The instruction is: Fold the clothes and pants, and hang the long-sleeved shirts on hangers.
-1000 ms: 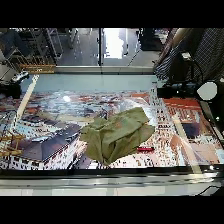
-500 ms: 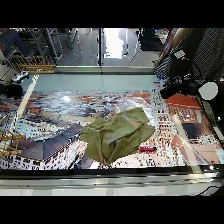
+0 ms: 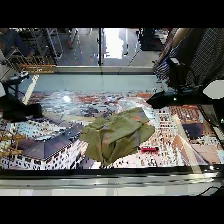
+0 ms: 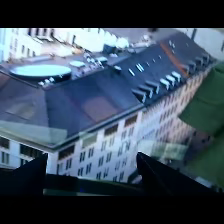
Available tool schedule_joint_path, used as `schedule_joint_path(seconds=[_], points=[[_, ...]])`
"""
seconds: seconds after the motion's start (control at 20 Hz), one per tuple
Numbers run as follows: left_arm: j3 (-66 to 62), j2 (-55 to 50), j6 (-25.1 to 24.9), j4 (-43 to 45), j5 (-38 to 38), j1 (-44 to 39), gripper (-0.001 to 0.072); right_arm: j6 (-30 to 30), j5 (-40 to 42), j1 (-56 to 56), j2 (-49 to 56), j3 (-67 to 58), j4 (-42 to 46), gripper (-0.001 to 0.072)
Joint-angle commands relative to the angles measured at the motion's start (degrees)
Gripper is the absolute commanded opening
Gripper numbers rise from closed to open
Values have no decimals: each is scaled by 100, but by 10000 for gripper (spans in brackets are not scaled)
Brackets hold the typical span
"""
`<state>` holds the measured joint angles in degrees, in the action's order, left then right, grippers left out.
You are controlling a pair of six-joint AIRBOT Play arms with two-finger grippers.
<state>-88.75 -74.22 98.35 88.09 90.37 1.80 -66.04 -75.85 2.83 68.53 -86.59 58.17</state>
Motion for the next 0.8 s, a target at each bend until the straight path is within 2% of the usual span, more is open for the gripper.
schedule_joint_path(seconds=[0.0, 0.05, 0.1, 0.15, 0.2, 0.25, 0.3, 0.4, 0.55, 0.75], points=[[905, -4, -1482, -1888, -2, -17, 620, -120, -1047, 24, 9, 184, -350, 125], [1252, -2, -1821, -2450, -149, -68, 619, -254, -1128, 94, 24, 409, -426, 351], [1641, 0, -1980, -2833, -426, -184, 619, -302, -1233, 236, 48, 697, -459, 482], [2011, 0, -2105, -3021, -748, -350, 619, -402, -1259, 455, 72, 1088, -459, 499], [2404, 0, -2159, -3099, -1117, -570, 633, -407, -1150, 719, 79, 1517, -461, 548], [2747, -2, -2284, -3117, -1467, -807, 677, -409, -796, 1064, 81, 2004, -437, 548], [3069, -7, -2385, -3115, -1893, -1067, 701, -433, -273, 1392, 83, 2435, -374, 569], [3370, -151, -2426, -3112, -2511, -1488, 714, -850, 927, 1961, 184, 3034, -92, 654], [3285, -748, -2426, -3115, -2726, -1790, 714, -1445, 1596, 2221, 726, 2970, 90, 654], [3027, -1508, -2433, -3139, -2684, -1845, 713, -1799, 1644, 2221, 1447, 2599, 92, 640]])
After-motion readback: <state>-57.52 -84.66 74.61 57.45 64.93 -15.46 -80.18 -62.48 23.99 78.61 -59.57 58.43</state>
